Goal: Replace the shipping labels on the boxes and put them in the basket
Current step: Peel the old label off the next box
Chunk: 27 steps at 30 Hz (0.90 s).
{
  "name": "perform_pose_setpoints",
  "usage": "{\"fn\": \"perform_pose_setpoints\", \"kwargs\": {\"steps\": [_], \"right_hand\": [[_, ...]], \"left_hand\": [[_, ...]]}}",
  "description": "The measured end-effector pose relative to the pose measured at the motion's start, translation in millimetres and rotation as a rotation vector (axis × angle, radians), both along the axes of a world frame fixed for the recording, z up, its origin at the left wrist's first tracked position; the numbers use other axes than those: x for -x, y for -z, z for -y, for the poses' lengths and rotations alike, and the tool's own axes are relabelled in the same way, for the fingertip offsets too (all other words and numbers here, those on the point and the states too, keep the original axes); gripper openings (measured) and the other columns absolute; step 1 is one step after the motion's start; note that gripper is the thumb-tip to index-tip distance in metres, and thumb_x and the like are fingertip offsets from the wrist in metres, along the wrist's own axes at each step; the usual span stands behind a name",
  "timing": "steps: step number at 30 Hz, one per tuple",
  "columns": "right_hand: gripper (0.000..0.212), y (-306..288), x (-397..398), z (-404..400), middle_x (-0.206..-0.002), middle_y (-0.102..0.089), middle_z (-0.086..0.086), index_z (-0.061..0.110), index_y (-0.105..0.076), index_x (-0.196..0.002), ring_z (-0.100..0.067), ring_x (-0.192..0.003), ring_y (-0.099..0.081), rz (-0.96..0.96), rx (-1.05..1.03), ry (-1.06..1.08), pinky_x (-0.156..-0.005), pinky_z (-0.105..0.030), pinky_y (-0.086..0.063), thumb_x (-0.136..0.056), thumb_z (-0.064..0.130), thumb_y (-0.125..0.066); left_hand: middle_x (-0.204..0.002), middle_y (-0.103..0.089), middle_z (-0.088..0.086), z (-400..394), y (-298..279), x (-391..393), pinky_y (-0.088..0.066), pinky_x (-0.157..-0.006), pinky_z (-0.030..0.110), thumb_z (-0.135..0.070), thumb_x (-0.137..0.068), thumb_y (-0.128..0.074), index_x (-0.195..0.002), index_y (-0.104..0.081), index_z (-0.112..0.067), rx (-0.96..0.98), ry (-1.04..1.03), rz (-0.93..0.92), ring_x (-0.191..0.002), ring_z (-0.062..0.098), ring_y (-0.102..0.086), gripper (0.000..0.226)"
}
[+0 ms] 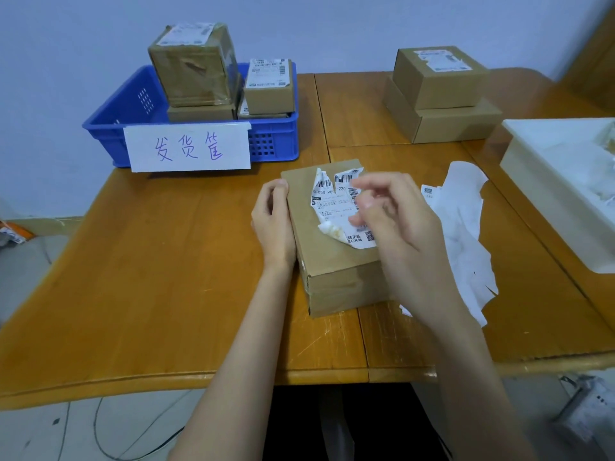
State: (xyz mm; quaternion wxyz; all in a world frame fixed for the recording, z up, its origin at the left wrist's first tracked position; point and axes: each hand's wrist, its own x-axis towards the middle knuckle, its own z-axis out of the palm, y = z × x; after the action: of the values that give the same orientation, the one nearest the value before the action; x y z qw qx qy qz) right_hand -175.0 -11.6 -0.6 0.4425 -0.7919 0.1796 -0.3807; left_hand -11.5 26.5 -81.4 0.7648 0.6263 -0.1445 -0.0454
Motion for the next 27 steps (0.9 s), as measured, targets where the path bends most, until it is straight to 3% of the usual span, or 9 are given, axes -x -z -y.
{"fn": "perform_pose_setpoints", "kwargs": {"steps": [6, 11, 16, 19, 23, 25, 27], "right_hand": [[0.009, 14.1, 4.8, 0.8, -0.102, -0.049, 0.003, 0.012, -0.060, -0.078, -0.015, -0.103, -0.049, -0.138, 0.338, 0.121, -0.082, -0.017, -0.042, -0.072, 0.019, -0.063], [0.005, 19.7, 3.2, 6.8, -0.111, -0.049, 0.010, 0.011, -0.062, -0.078, -0.008, -0.111, -0.048, -0.127, 0.337, 0.134, -0.086, -0.016, -0.043, -0.083, 0.011, -0.063], [0.005, 23.5, -6.3, 5.4, -0.104, -0.046, 0.006, 0.006, -0.062, -0.082, -0.004, -0.099, -0.047, -0.096, 0.299, 0.279, -0.081, -0.005, -0.039, -0.087, 0.003, -0.062], [0.008, 17.7, -4.7, 8.4, -0.101, -0.051, 0.003, 0.006, -0.067, -0.083, -0.002, -0.095, -0.051, -0.074, 0.171, 0.248, -0.080, 0.000, -0.035, -0.089, 0.004, -0.062], [0.015, 6.5, 11.9, 13.1, -0.105, -0.055, 0.011, 0.014, -0.071, -0.089, 0.009, -0.102, -0.051, -0.080, -0.033, 0.094, -0.080, -0.004, -0.036, -0.095, 0.016, -0.057], [0.003, 9.5, 17.5, 13.3, -0.108, -0.055, 0.008, 0.014, -0.067, -0.087, 0.006, -0.108, -0.051, -0.132, 0.023, 0.069, -0.084, -0.003, -0.034, -0.087, 0.013, -0.064], [0.011, 15.8, 19.0, 13.4, -0.109, -0.057, 0.004, 0.013, -0.062, -0.085, -0.001, -0.119, -0.052, -0.161, 0.117, 0.073, -0.090, -0.002, -0.033, -0.081, 0.004, -0.066]], "left_hand": [[-0.092, -0.068, -0.002, -0.2, -1.4, 0.6, -0.044, -0.076, 0.024, -0.019, -0.100, -0.050, -0.095, -0.068, -0.010, -0.004, -0.001, 0.001, -0.083, 0.005, -0.057, 0.021], [-0.091, -0.067, -0.003, -0.2, -1.6, 0.9, -0.044, -0.074, 0.020, -0.019, -0.101, -0.050, -0.097, -0.069, -0.009, -0.005, -0.005, -0.008, -0.082, 0.004, -0.056, 0.022], [-0.099, -0.070, 0.008, 0.0, 1.5, -0.5, -0.045, -0.079, 0.026, -0.023, -0.100, -0.051, -0.102, -0.071, -0.006, -0.021, -0.005, -0.020, -0.086, 0.008, -0.057, 0.027], [-0.094, -0.069, 0.003, -0.3, 0.6, -0.3, -0.044, -0.080, 0.028, -0.026, -0.099, -0.051, -0.101, -0.071, -0.006, -0.011, -0.004, -0.030, -0.085, 0.007, -0.057, 0.028], [-0.086, -0.063, -0.004, -0.9, 1.2, 0.3, -0.041, -0.074, 0.024, -0.023, -0.100, -0.051, -0.093, -0.068, -0.008, 0.002, 0.013, -0.023, -0.080, 0.005, -0.053, 0.024], [-0.084, -0.061, -0.005, -0.3, 0.8, 1.0, -0.040, -0.072, 0.022, -0.022, -0.100, -0.051, -0.090, -0.066, -0.009, 0.004, 0.013, -0.021, -0.077, 0.005, -0.051, 0.022], [-0.086, -0.062, -0.004, 0.2, 0.3, 0.4, -0.041, -0.073, 0.023, -0.021, -0.100, -0.051, -0.093, -0.067, -0.004, 0.008, 0.005, -0.024, -0.078, 0.005, -0.051, 0.024]]}}
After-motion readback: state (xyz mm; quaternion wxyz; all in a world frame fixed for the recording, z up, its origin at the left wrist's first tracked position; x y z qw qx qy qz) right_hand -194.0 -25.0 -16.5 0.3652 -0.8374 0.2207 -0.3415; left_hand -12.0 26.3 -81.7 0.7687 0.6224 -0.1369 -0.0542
